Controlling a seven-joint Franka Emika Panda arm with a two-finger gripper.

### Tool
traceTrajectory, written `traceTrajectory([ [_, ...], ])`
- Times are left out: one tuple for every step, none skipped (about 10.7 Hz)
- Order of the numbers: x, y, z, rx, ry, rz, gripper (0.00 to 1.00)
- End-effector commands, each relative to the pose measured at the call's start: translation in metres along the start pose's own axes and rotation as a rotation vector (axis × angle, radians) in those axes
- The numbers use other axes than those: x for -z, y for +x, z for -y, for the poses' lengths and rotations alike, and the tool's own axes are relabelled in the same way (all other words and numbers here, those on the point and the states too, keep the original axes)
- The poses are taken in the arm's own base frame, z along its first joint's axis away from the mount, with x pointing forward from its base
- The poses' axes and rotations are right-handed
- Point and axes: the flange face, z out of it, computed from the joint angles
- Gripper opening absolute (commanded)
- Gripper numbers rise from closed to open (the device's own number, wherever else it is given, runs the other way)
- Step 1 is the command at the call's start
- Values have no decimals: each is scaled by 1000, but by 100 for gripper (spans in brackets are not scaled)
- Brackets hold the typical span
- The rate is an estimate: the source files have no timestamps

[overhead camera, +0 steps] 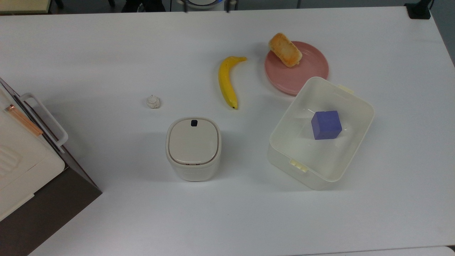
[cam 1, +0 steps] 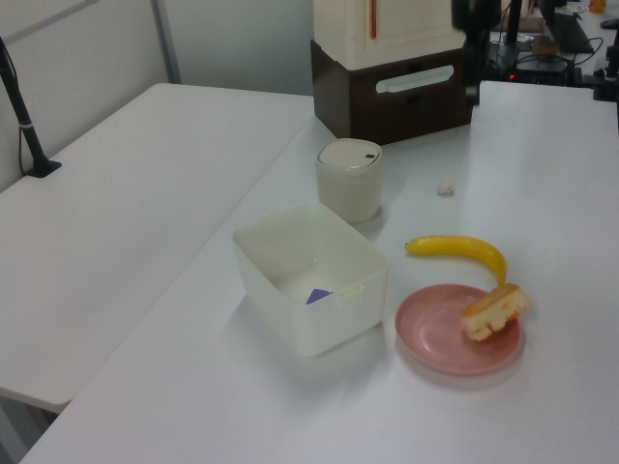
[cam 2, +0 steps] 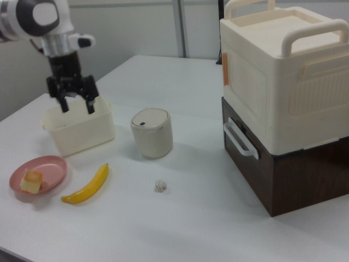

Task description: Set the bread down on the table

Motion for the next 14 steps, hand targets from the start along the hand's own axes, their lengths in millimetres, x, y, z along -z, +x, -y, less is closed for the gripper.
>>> traceTrajectory([
  [-47, 2, 76, 149, -59, 97, 100],
  [-62, 0, 96, 192, -86, 123, 100],
  [-76, -6, 121, 245, -109, 148, 100],
  [-94, -11, 149, 308, -144, 178, 100],
  [-109, -22, 180, 378, -180, 199, 100],
  [-120, -34, 204, 430, -199, 219, 100],
  [-126, -41, 221, 465, -208, 231, 100],
  [-135, -45, 235, 486, -212, 245, 100],
  [-146, -48, 249, 509, -218, 262, 100],
  [-156, -48, 254, 522, -218, 282, 100],
  [-170, -48, 262, 543, -223, 306, 100],
  [-185, -51, 276, 574, -242, 327, 100],
  [-197, -52, 283, 584, -250, 347, 100],
  [-211, -49, 288, 582, -261, 364, 100],
])
